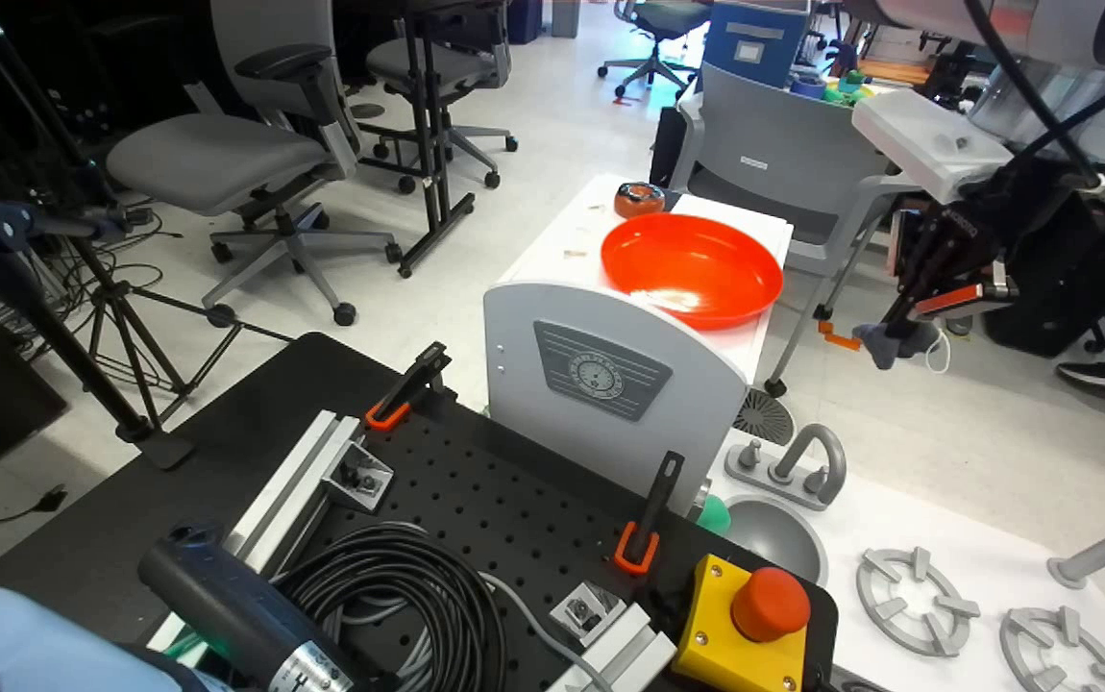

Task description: Pick up the grey toy on the plate and put it in the sink

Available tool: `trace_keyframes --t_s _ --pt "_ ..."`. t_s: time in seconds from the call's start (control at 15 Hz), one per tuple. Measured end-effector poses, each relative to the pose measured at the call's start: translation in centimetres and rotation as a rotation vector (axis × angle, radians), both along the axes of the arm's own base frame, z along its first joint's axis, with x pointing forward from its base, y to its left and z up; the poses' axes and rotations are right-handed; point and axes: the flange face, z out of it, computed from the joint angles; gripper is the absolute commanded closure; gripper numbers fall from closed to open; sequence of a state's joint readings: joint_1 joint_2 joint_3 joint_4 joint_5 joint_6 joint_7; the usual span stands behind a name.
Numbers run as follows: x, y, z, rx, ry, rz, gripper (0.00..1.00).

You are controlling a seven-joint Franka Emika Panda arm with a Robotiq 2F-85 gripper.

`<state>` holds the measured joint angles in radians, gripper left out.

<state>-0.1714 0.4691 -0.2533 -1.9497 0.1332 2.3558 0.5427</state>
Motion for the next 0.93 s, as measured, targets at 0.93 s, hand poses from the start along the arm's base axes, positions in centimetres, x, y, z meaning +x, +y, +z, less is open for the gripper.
trace_keyframes --t_s 0.93 --pt "-1.6 -1.7 -0.8 0.015 0.014 -0.049 0.99"
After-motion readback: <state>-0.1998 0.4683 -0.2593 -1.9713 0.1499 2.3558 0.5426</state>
